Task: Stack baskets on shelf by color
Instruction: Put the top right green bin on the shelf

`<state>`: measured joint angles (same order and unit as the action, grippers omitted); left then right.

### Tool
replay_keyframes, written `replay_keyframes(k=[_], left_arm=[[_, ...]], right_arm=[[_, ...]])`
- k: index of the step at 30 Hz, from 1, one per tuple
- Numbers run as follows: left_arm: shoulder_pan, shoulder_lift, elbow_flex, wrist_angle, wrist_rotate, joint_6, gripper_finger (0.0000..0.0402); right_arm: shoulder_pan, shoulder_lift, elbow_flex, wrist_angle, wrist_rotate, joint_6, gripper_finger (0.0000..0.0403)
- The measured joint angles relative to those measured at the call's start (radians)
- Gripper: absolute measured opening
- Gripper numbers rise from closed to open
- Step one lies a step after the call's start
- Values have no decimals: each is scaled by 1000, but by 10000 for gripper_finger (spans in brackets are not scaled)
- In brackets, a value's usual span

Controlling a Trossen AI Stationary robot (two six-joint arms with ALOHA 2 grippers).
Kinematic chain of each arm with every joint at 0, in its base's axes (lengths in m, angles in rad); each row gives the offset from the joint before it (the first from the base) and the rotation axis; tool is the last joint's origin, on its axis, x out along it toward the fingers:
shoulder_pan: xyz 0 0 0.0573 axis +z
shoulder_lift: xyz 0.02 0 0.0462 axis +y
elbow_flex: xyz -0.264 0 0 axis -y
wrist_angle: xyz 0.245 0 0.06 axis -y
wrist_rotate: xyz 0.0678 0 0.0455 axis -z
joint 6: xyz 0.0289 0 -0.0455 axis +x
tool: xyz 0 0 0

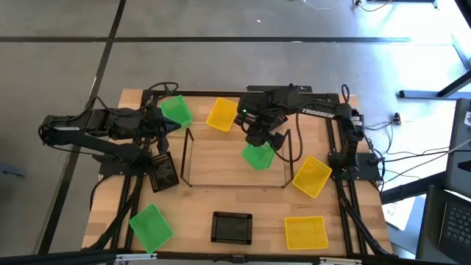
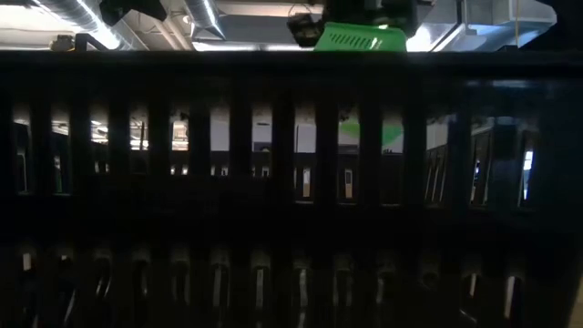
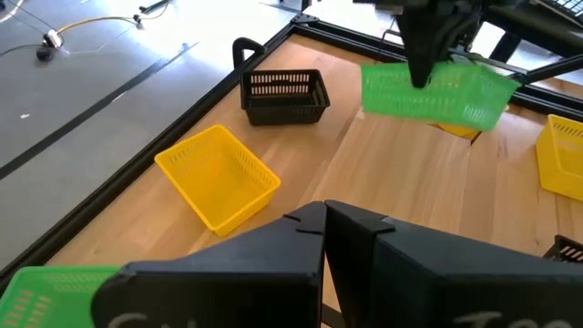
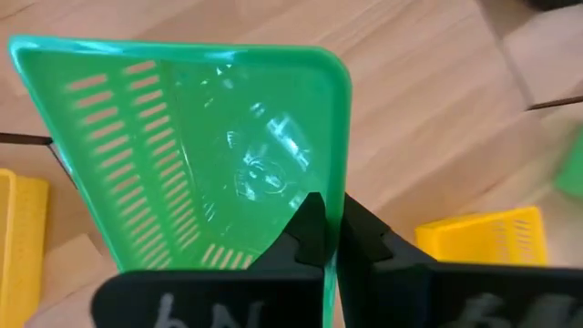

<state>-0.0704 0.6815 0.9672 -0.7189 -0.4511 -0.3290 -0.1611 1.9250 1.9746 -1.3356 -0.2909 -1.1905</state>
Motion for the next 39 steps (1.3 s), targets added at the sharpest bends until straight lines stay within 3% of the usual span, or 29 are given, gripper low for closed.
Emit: replay_keyframes(k=[8,23,29,39], left_arm=[[0,0,0,1,0,49,0],[0,0,0,1,0,51,0],[0,0,0,2,1,51,0],[0,0,0,2,0,51,0]], right_arm=[[23,65,-1,-42,-127,-51,0],[50,100,-11,-18,-121,-49,0],[58,113,-19,6,-6,-46,0],[62,171,-20,4,55,21,2]])
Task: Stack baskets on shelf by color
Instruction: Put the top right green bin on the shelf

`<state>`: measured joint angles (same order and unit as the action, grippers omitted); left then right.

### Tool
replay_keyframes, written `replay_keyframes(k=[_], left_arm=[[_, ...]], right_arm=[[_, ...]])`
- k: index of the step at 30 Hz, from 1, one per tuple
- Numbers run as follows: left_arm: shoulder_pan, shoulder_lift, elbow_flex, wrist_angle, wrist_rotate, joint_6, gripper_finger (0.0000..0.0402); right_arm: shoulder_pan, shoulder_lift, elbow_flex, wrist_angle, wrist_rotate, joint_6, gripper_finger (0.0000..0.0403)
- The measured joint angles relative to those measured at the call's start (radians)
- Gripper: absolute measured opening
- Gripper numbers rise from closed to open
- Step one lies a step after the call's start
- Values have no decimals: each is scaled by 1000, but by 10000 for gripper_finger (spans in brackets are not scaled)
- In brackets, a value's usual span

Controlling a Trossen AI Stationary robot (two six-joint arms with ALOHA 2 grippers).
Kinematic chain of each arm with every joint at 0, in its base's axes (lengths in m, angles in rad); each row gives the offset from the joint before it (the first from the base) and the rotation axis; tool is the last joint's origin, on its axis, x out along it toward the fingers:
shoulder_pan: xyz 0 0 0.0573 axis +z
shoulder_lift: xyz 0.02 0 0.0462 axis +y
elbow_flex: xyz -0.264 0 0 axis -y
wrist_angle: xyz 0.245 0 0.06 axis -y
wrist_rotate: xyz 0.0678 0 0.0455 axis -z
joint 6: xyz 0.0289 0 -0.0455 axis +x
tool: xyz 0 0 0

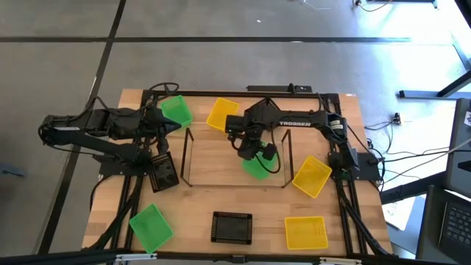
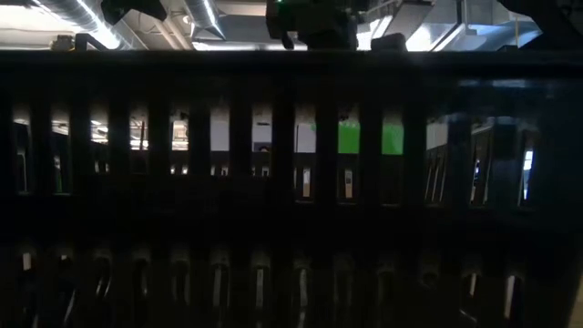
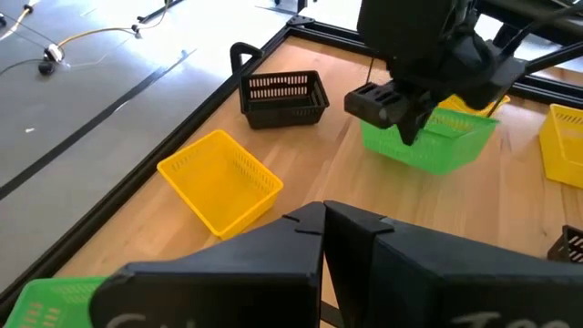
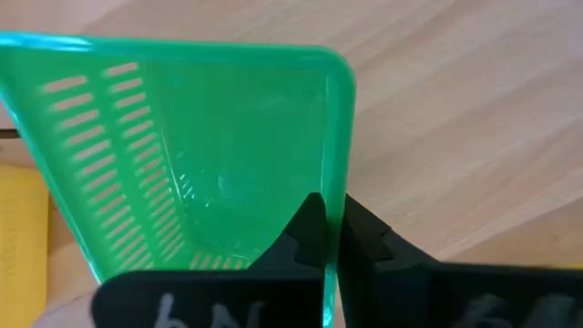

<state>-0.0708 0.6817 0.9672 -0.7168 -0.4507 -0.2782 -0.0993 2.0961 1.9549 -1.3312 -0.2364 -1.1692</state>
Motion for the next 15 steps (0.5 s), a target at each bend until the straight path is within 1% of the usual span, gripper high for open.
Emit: replay_keyframes(k=[6,9,13,15], left_arm=[[0,0,0,-1,0,0,0],[0,0,0,-1,0,0,0],[0,0,0,-1,0,0,0],[0,0,0,-1,0,0,0]], right_arm=[[6,1,0,33,0,94,34],[6,1,0,32,0,98,38],[6,1,0,55,0,143,40],[6,1,0,56,0,135,40]])
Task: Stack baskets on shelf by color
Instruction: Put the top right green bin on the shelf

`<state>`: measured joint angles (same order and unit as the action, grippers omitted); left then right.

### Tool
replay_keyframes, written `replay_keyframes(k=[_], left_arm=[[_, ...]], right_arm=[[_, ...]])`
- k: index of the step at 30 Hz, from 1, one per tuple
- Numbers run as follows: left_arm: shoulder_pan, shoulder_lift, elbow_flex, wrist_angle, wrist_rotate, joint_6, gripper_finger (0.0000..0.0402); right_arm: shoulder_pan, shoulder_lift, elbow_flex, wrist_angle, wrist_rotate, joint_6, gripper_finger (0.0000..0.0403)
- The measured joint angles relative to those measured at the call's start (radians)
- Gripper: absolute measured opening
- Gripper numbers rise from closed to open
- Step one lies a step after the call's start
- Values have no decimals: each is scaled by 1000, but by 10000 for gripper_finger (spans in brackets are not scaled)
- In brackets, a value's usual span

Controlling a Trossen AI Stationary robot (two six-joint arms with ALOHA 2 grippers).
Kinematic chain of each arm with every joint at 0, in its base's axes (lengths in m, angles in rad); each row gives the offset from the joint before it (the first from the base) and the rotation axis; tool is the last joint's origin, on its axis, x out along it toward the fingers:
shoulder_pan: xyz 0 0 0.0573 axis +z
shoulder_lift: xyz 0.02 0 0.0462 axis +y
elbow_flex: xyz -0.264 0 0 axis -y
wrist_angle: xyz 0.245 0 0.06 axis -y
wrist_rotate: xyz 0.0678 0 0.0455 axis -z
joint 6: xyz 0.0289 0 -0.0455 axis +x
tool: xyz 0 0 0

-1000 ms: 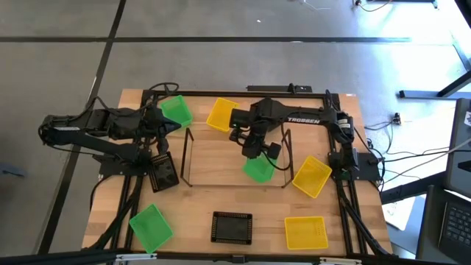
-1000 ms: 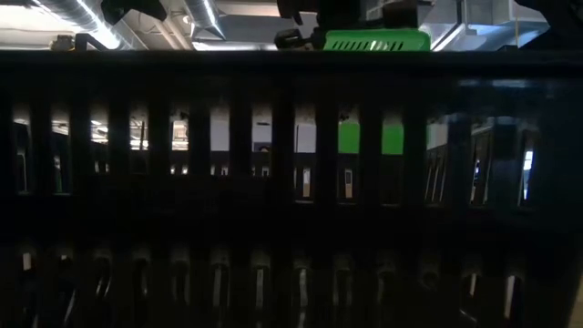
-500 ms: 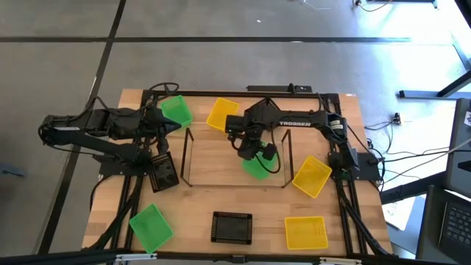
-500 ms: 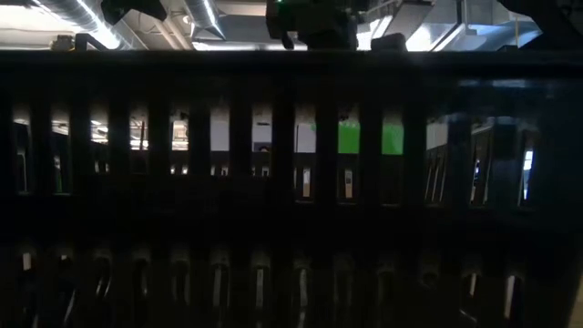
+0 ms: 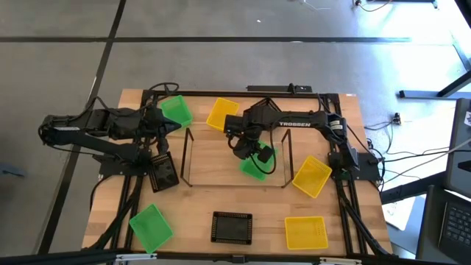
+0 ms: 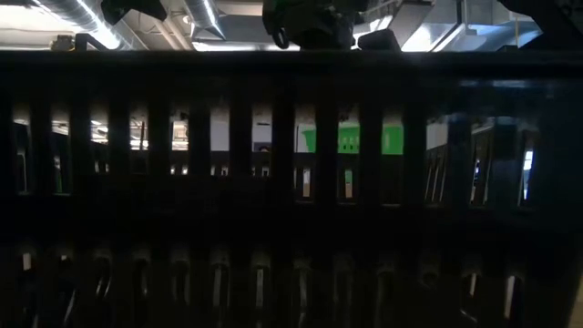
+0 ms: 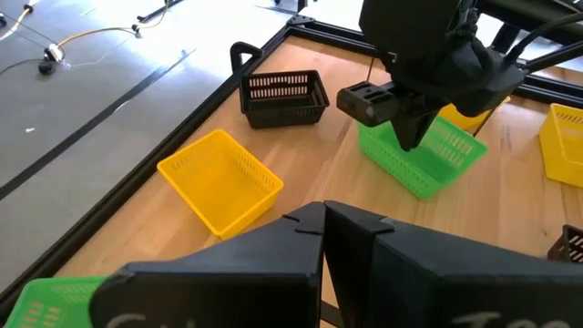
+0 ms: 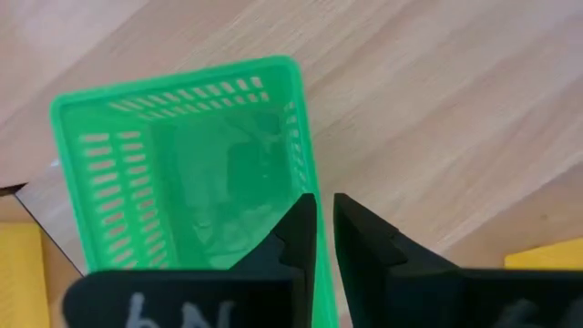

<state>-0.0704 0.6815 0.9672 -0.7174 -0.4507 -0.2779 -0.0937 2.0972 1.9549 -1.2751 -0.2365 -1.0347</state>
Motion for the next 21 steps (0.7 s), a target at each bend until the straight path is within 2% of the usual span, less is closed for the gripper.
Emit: replay_keyframes(k=[9,13,18,21], left_arm=[[0,0,0,-1,0,0,0],[0,0,0,0,0,0,0],[0,0,0,0,0,0,0],[0,0,0,0,0,0,0]], right_arm=[[0,-3,36,32,23,26,34],[-3,-4,29,88,-4,110,5],[-15,-4,15,106,-87,235,3],[-16,-4,15,113,-97,330,2]])
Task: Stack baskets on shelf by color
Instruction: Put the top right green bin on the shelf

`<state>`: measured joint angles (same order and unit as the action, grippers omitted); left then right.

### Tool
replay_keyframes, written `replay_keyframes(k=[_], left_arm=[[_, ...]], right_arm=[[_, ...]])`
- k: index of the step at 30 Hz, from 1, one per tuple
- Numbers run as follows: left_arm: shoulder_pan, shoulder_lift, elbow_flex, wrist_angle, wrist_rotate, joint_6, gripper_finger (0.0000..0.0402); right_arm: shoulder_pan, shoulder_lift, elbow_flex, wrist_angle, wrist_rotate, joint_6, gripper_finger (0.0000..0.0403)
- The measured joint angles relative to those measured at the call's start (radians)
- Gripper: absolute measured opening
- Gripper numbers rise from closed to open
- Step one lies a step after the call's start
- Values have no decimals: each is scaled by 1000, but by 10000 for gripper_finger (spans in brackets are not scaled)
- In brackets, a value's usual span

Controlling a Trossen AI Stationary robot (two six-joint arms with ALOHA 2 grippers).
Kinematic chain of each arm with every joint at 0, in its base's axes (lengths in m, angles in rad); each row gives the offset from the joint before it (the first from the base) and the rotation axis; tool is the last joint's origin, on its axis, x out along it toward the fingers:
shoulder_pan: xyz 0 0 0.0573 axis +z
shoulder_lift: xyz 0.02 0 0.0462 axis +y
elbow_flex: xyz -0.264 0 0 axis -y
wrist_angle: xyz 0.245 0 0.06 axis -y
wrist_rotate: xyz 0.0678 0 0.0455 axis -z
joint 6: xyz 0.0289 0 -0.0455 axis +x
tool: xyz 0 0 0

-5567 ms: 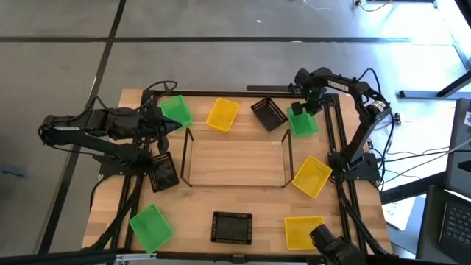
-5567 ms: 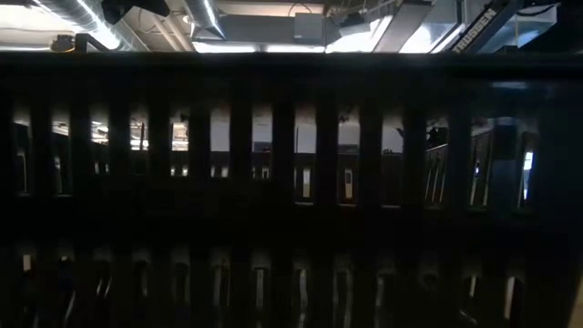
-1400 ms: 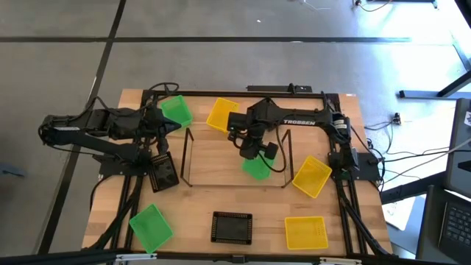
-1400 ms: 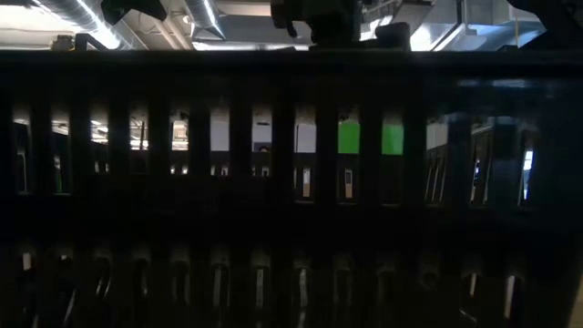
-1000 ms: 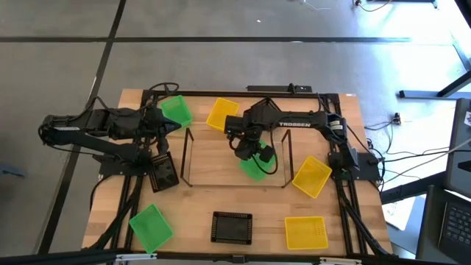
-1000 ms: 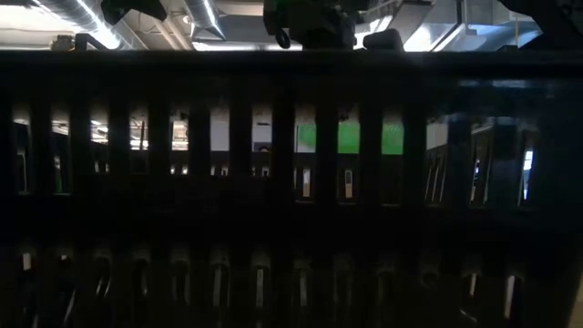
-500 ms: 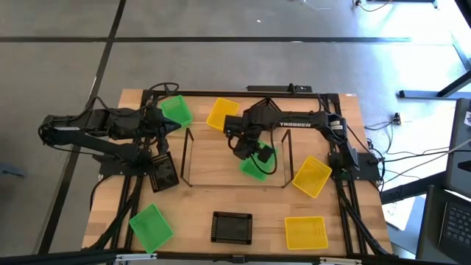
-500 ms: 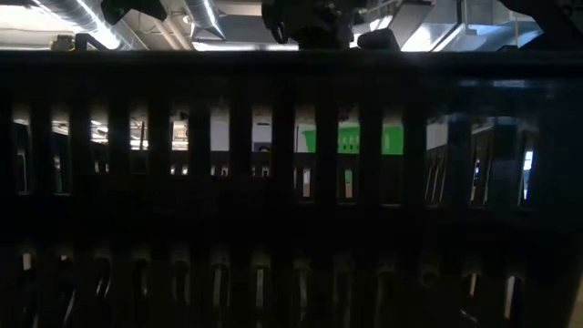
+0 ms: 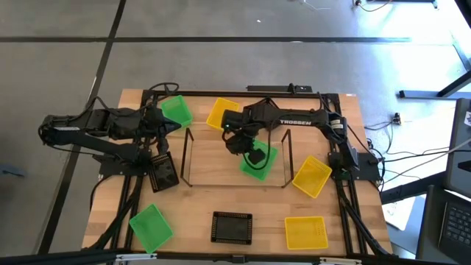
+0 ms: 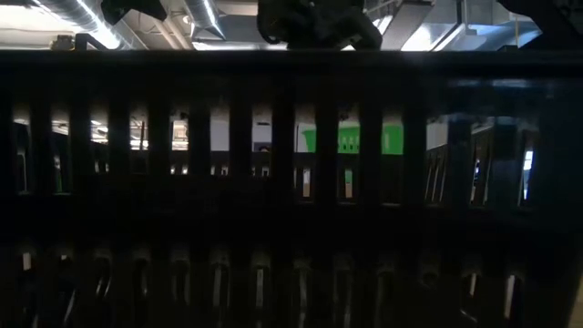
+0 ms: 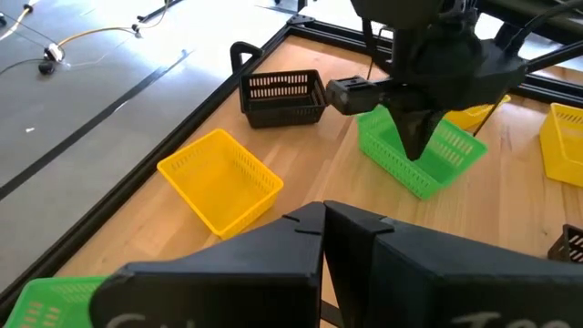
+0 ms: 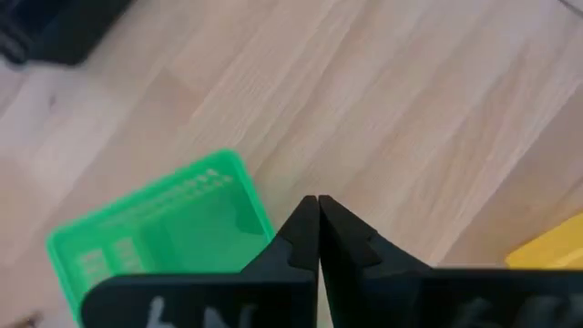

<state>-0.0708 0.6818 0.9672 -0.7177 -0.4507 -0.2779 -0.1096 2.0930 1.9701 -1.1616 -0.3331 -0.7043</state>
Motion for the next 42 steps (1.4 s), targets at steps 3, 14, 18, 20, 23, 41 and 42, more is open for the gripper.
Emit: replay_keyframes(k=[3,14,18,20,23,41,42], left_arm=[[0,0,0,0,0,0,0],[0,0,0,-1,0,0,0],[0,0,0,-9,0,0,0],[0,0,0,-11,0,0,0],[0,0,0,-11,0,0,0],[0,0,0,-11,0,1,0],[0,0,0,-11,0,1,0]], right_arm=[[0,0,-1,39,-2,138,1],[29,0,-117,124,15,724,0],[67,0,-144,127,94,781,0],[87,0,-144,128,123,782,0],[111,0,-144,128,152,780,0],[125,0,-144,-104,238,800,0],[125,0,-143,-102,252,794,0]])
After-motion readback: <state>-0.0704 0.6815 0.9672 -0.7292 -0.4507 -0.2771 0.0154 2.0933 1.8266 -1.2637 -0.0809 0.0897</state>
